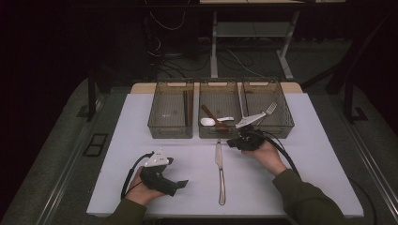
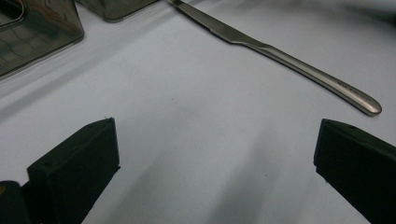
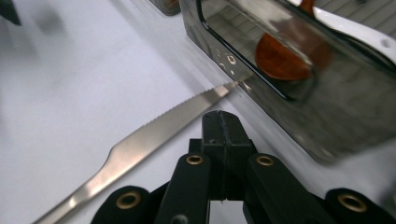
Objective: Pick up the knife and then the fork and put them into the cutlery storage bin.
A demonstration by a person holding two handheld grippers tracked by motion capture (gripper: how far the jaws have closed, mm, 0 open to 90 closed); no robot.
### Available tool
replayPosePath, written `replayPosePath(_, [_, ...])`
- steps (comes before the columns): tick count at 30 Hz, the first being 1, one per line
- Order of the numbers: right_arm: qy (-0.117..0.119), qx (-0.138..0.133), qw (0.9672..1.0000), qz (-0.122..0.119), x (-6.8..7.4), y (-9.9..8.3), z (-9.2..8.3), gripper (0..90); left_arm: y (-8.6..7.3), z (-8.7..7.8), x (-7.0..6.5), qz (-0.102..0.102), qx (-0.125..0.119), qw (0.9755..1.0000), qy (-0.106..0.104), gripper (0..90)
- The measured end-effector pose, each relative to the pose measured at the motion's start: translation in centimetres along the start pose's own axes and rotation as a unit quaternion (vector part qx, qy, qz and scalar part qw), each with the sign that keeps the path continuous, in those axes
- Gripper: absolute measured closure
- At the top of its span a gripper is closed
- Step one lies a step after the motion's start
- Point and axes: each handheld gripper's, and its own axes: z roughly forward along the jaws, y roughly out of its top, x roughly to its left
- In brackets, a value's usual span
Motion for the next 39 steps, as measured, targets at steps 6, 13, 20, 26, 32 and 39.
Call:
replayPosePath(6, [-0.007,0.009,0.9999,0.001,0.3,0.8,2.1,89.6,0.0,0.0,0.0,0.0,-0.001,1.0,-0.002,0.0])
replayPosePath(13, [-0.02,0.017,0.9997,0.0,0.2,1.4,2.9,89.7,0.0,0.0,0.0,0.001,0.0,1.0,-0.003,0.0])
replayPosePath(20, [-0.013,0.019,0.9997,-0.002,0.6,1.9,3.7,89.6,0.0,0.0,0.0,0.003,0.001,1.0,-0.003,0.0])
replayPosePath(26, [-0.001,0.021,0.9997,-0.013,1.7,2.7,4.8,89.6,0.0,0.0,0.0,0.002,0.0,1.0,-0.003,0.0])
replayPosePath(32, [0.016,0.024,0.9992,-0.026,3.0,3.4,5.7,89.7,0.0,-0.1,0.0,0.002,-0.001,1.0,-0.003,0.0])
replayPosePath(39, [0.039,0.03,0.9976,-0.048,4.9,4.1,6.6,89.6,0.0,-0.2,0.1,0.003,-0.001,1.0,-0.003,0.0])
